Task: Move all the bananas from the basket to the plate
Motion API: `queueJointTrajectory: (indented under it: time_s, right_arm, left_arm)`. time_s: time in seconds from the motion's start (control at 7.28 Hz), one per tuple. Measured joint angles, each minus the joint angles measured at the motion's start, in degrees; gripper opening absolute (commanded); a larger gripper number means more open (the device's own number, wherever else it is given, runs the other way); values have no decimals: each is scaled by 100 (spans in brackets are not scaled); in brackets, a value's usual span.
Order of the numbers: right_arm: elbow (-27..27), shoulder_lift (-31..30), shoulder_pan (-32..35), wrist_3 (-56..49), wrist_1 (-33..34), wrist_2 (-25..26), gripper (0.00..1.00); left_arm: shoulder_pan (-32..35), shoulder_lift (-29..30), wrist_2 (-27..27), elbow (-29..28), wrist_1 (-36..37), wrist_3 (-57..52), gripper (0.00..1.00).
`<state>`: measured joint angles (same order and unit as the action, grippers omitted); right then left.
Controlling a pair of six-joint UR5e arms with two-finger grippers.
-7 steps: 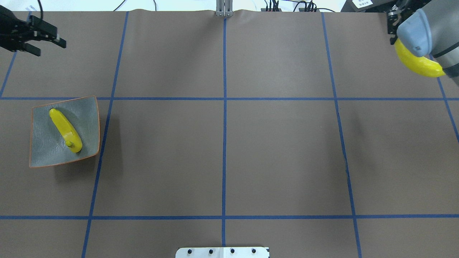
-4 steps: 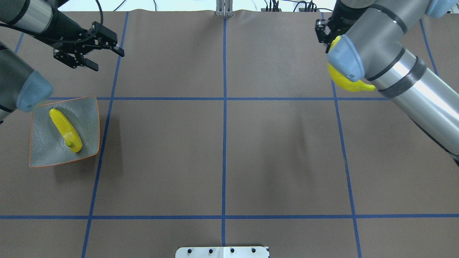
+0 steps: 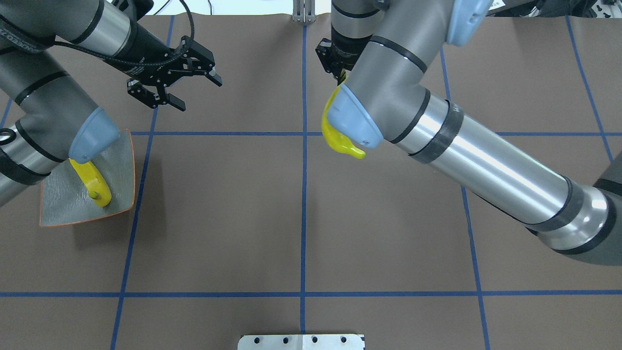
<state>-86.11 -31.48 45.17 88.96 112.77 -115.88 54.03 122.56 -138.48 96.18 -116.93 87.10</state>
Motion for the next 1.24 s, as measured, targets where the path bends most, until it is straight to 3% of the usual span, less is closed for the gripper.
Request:
queueJointTrajectory:
  time_s: [0.27,0.69,1.24]
  right_arm:
    - [282,255,-243,1144,-321,132,0]
    - [282,236,-393,1537,-938,167,0]
    - [-293,-149,-160,1527,-1577,-574,0]
  left_arm:
    - [-218,190,43,16,-28,256,100]
    - [-297,291,43,30,-338,503,100]
    - [-255,227,-166,44,-1307,540,100]
